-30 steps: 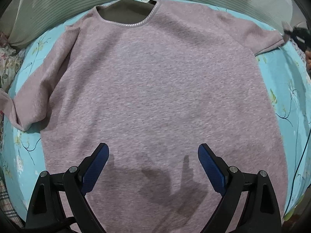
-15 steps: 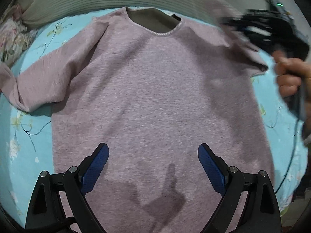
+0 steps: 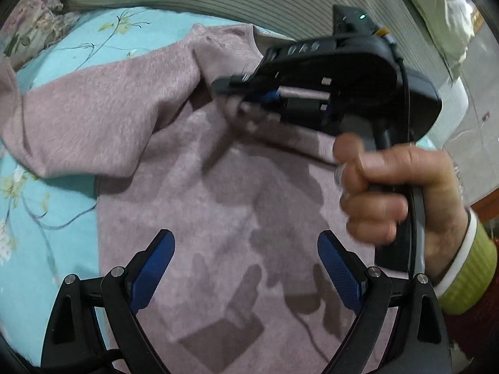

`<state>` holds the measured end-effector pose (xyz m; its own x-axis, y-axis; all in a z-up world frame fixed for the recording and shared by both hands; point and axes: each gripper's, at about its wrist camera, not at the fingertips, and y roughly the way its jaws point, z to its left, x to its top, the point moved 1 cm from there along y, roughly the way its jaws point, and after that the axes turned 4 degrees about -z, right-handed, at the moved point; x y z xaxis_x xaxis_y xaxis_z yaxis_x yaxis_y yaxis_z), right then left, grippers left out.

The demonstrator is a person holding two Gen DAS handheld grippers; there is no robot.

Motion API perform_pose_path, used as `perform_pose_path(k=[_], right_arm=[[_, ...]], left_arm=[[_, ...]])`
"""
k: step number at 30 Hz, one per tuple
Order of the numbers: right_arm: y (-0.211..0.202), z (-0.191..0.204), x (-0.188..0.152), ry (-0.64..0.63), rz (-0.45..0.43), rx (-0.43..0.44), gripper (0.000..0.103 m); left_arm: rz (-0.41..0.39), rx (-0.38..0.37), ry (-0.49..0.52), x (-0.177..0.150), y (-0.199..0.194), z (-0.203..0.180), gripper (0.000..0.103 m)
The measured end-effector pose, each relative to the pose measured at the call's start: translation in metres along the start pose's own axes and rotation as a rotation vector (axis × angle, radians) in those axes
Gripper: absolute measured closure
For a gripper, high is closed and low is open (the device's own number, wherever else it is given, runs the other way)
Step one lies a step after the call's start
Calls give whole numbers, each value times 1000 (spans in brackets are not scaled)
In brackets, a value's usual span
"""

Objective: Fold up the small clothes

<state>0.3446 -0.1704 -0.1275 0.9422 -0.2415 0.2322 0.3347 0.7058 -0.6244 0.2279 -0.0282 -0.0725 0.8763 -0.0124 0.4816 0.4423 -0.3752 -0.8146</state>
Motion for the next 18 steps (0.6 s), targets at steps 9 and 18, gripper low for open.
perform_pose_path(k=[9, 18], right_arm=[[-140, -16, -8, 20, -269, -50, 54], [-237, -69, -45, 178, -473, -214, 54]], left_arm=[[-31, -36, -54, 62, 50, 15, 9], [-91, -79, -156, 117, 82, 51, 80]])
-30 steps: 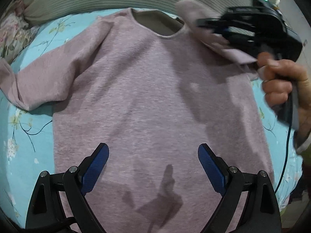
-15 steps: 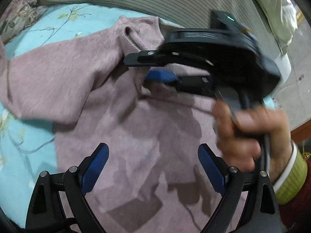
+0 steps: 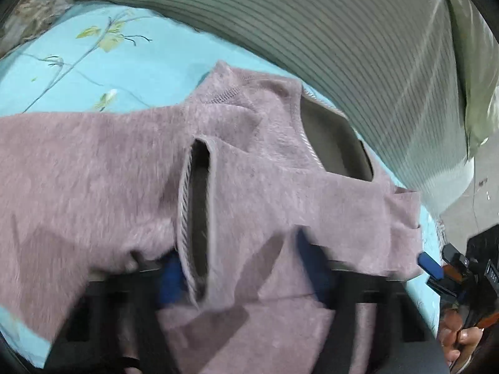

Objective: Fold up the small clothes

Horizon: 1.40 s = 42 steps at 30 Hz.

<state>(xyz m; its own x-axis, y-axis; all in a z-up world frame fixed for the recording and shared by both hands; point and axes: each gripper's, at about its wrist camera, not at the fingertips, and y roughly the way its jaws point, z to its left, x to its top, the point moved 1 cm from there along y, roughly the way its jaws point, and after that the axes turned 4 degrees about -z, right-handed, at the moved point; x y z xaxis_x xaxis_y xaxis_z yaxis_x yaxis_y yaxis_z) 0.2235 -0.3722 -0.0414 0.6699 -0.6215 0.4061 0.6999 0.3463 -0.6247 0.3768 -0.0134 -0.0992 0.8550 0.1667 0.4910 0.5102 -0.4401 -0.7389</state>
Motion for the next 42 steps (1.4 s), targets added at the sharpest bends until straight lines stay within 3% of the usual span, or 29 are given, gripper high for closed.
perform_pose_path(k=[2, 7, 12, 17, 21, 22, 23, 24, 25, 28, 30, 33, 36, 40, 42], right_arm=[[-8, -5, 3, 11, -28, -16, 54], [-33, -21, 20, -1, -124, -108, 54], [-39, -49, 41, 1, -147, -225, 54], [-10, -60, 54, -52, -66, -272, 54], [28, -62, 52, -108, 32, -288, 54], [35, -62, 51, -127, 41, -292, 57], [38, -62, 52, -134, 45, -285, 72], [38, -64, 54, -122, 52, -288, 95], [29, -66, 58, -102, 24, -294, 96], [11, -68, 65, -111, -30, -342, 96], [15, -70, 63, -123, -12, -372, 96], [20, -66, 61, -156, 2, -431, 95], [-1, -44, 59, -213, -83, -515, 90], [-10, -19, 35, -228, -58, -367, 79], [-5, -11, 22, -230, -23, -340, 77]], left_arm=[[26, -2, 25, -1, 7, 6, 97], [-20, 83, 150, 8, -13, 7, 99], [-74, 199, 219, 20, -49, 26, 99], [-87, 221, 235, 20, -65, 32, 99], [-97, 227, 189, 13, -70, 34, 99], [-93, 227, 179, 11, -71, 33, 99], [-89, 226, 170, 8, -68, 31, 99], [-85, 225, 167, 5, -68, 30, 99], [-84, 226, 165, 3, -68, 28, 99], [-76, 209, 152, -1, -67, 20, 99], [-62, 180, 153, -5, -64, 14, 99], [-38, 197, 188, -11, -52, 4, 99], [-16, 221, 181, -14, -39, 5, 98], [2, 225, 165, -14, -38, 5, 95], [2, 216, 156, -17, -47, 5, 82]])
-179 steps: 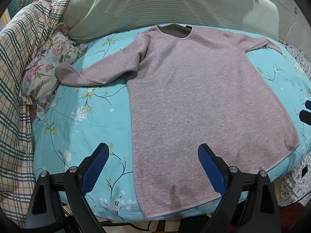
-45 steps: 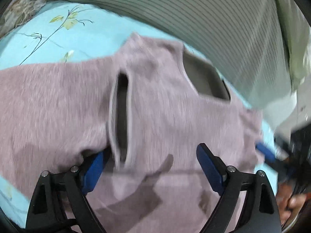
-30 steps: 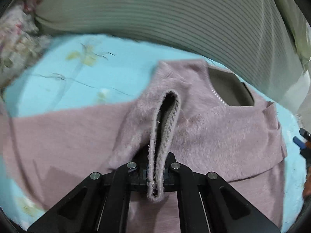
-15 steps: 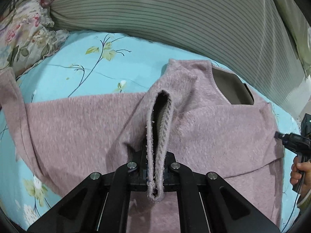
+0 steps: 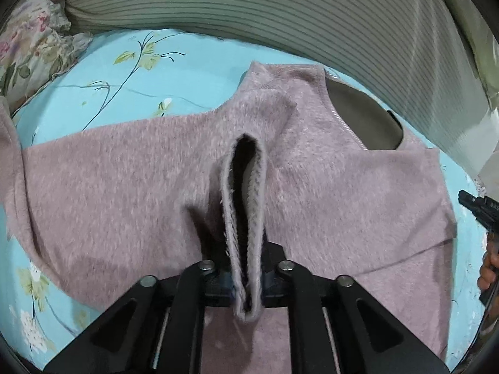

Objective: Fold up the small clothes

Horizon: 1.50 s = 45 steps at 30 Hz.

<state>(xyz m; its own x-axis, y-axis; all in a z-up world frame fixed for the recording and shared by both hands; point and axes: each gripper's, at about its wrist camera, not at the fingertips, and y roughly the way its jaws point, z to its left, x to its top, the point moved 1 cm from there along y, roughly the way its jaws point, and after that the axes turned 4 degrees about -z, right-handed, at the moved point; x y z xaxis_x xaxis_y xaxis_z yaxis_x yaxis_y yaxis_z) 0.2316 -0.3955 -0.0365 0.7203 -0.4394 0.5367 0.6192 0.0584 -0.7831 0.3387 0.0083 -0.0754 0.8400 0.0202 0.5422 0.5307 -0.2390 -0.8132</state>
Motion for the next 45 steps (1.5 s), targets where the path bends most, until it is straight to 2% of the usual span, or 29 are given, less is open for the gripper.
perform_pose_path(k=[1, 3, 6, 8, 13, 18, 23, 25, 26, 27, 28, 29, 37, 41, 45], right_arm=[[1, 5, -10, 5, 28, 32, 76], [3, 10, -24, 11, 64, 76, 76], [0, 22, -45, -3, 97, 128, 76], [0, 30, -57, -15, 122, 146, 74], [3, 59, -76, -61, 157, 172, 70], [1, 77, -84, -103, 174, 194, 66], [4, 83, -85, -113, 191, 188, 65], [4, 83, -83, -114, 190, 189, 65], [3, 82, -83, -115, 189, 186, 65], [3, 83, -82, -118, 187, 184, 65], [3, 83, -81, -118, 187, 185, 65], [4, 83, -80, -116, 186, 187, 65], [9, 99, -83, -106, 196, 227, 65], [7, 107, -86, -108, 196, 257, 65], [-2, 106, -82, -94, 175, 272, 65]], left_arm=[[-8, -5, -6, -3, -7, 2, 78], [-39, -6, -26, -11, -27, 10, 54], [-76, 35, -56, -19, -49, 34, 51], [-86, 100, -91, -19, -57, 57, 51], [-116, 276, -259, -3, -68, 143, 42], [-112, 412, -341, 31, -48, 199, 28], [-66, 496, -373, 58, -16, 233, 25], [-47, 542, -370, 62, -6, 244, 29], [-53, 533, -378, 64, -4, 250, 43], [-65, 517, -384, 65, -5, 254, 63], [-76, 510, -387, 66, -9, 257, 75], [-81, 498, -393, 67, -13, 260, 94], [-240, 396, -414, 62, -92, 261, 96], [-333, 275, -373, 55, -137, 222, 96], [-424, 149, -290, 58, -170, 164, 96]])
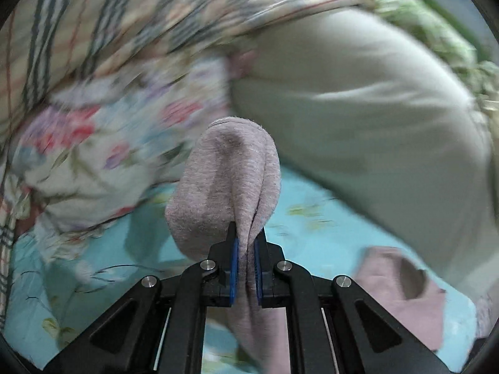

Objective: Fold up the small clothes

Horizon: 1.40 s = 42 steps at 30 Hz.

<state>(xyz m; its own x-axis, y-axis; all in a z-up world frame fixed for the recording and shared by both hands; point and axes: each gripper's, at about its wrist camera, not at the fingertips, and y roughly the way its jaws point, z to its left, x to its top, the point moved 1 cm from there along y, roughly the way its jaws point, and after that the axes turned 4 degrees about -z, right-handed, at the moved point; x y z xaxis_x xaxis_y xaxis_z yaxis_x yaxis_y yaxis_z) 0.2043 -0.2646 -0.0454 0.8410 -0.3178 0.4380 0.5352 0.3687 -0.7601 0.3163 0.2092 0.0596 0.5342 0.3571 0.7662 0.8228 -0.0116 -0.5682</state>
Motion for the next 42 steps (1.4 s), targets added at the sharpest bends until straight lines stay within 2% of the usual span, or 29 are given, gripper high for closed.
perform_pose_path(k=[3, 5, 8, 10, 15, 20, 22, 25, 28, 30, 32, 35, 39, 42], right_arm=[[-12, -7, 3, 23, -26, 5, 65], [-20, -15, 4, 41, -43, 3, 65], [-30, -29, 5, 78, -61, -3, 65], [-36, -40, 5, 104, -75, -9, 65], [-45, -66, 10, 153, -104, -20, 65], [-36, -83, 21, 186, -107, -10, 65], [-28, -84, 27, 185, -104, -3, 65], [-15, -80, 38, 172, -95, 10, 65], [-1, -75, 47, 169, -86, 28, 65], [13, -71, 56, 169, -74, 43, 64], [26, -68, 60, 171, -66, 45, 60], [39, -72, 62, 185, -56, -21, 57], [36, -78, 62, 202, -109, -55, 57], [48, -82, 66, 207, -75, -60, 57]], left_arm=[[-36, -124, 44, 6, -19, -48, 96], [-37, -203, 91, 3, -18, -86, 96], [-4, -333, 168, -15, -16, -142, 96], [54, -400, 238, -44, -6, -186, 96], [217, -492, 335, -125, 32, -261, 95], [347, -508, 409, -192, 71, -296, 95], [392, -499, 441, -206, 94, -299, 95], [431, -471, 482, -224, 107, -300, 92], [446, -460, 467, -228, 104, -292, 71], [424, -451, 452, -228, 90, -284, 49], [405, -453, 433, -226, 73, -271, 47], [400, -446, 370, -227, 50, -247, 47], [456, -441, 304, -242, 34, -214, 47], [486, -414, 301, -252, 33, -194, 48]])
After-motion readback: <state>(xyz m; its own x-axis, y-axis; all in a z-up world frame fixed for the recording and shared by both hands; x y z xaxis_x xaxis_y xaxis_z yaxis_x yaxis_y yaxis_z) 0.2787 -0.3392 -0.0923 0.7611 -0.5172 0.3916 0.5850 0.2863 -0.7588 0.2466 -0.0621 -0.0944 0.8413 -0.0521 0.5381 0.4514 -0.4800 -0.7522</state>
